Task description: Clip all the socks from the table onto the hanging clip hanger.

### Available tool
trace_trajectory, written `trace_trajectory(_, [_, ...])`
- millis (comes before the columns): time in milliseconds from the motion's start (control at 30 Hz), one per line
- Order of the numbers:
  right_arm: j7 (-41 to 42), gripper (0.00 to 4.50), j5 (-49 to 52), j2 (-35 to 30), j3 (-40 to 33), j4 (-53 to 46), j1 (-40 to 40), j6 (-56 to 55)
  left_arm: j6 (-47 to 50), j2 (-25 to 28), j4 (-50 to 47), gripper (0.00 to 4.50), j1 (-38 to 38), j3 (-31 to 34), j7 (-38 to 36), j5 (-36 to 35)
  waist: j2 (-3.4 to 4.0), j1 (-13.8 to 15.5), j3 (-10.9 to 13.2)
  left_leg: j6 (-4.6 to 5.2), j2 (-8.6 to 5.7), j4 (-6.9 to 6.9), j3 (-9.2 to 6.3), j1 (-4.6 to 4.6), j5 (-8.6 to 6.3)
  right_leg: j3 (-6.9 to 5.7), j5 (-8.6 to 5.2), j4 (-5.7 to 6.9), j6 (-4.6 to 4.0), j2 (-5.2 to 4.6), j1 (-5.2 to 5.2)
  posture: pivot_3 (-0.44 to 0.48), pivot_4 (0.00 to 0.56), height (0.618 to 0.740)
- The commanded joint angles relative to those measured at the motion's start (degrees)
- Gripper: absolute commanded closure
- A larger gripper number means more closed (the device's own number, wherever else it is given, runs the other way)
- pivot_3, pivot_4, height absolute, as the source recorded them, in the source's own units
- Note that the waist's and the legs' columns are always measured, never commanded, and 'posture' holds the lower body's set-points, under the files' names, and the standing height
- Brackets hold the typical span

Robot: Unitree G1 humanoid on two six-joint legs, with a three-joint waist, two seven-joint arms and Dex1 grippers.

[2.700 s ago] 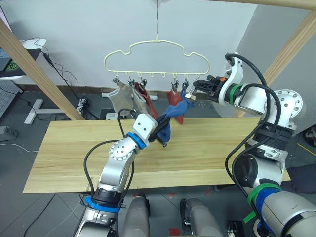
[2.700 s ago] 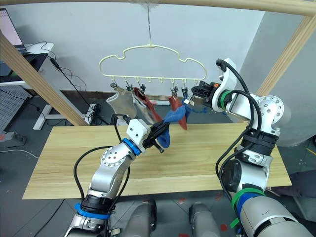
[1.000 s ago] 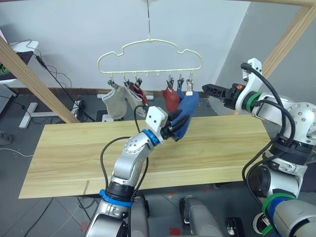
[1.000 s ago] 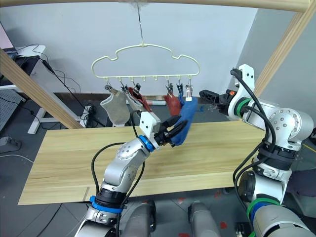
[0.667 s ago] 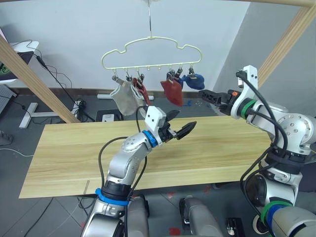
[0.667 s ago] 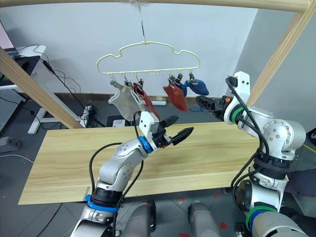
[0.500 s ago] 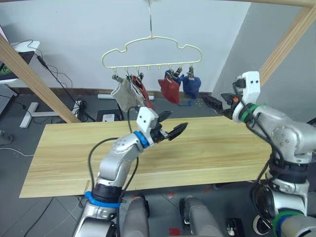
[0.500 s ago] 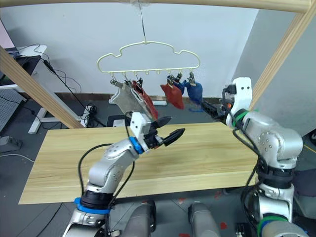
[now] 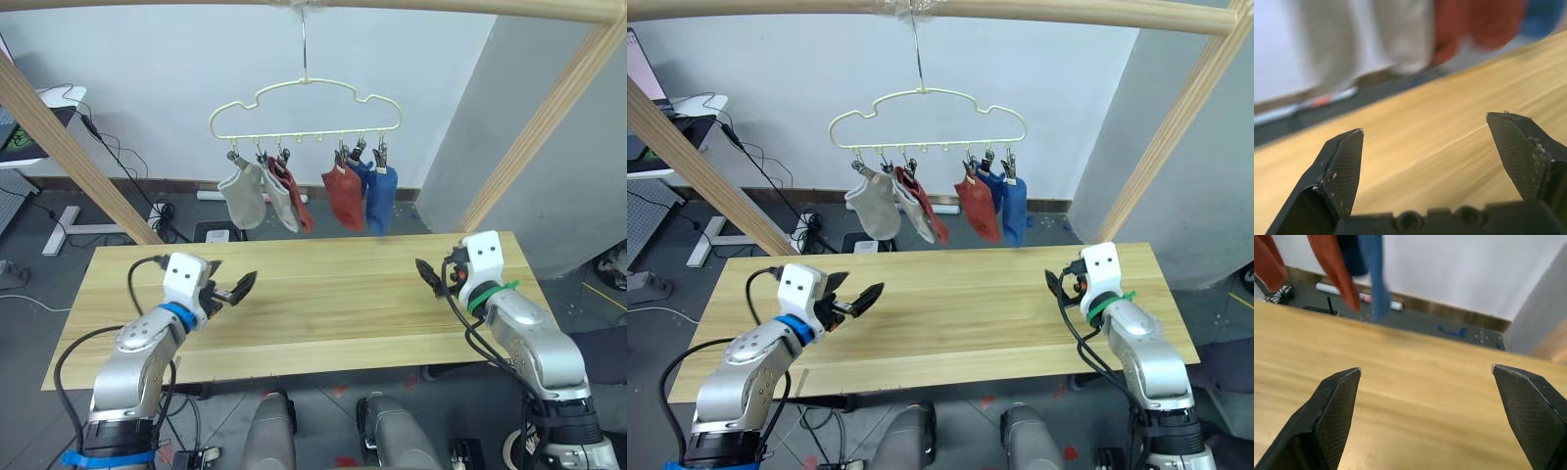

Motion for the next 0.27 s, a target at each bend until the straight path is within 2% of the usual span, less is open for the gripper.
trace_trajectory(33, [0.39,0.0,-0.29,0.41,-0.9,-0.39,1.56,-2.35,-0.68,0.16,-1.81,0.04,3.37,1.53,4.07,3.15,-0.08,-0.02,-0.34,0.0,0.01,-0.01,0.01,0.05,0.0,0.02,0.0,0.0,0.0,0.0,0.02,0.066,0.15,0.74])
trace_trajectory(167, [0.88,0.0,-0.11,0.77,-1.66,1.48,2.44,-2.91,2.39,0.4,-3.94,0.04,6.38,1.07,6.4,4.74,-0.15,0.08,-0.77,-0.01,0.01,-0.03,0.05,0.37,0.0,0.05,0.0,-0.01,-0.01,-0.01,0.3,0.081,0.14,0.74])
trace_trajectory(267, [1.32,0.0,-0.51,0.71,-1.43,3.03,2.57,-4.19,1.59,-0.72,-4.3,0.04,8.21,2.69,6.4,3.3,-0.16,0.17,-1.33,0.0,0.01,-0.03,0.05,0.4,0.0,0.05,0.0,-0.02,-0.04,-0.03,0.33,0.09,0.13,0.74])
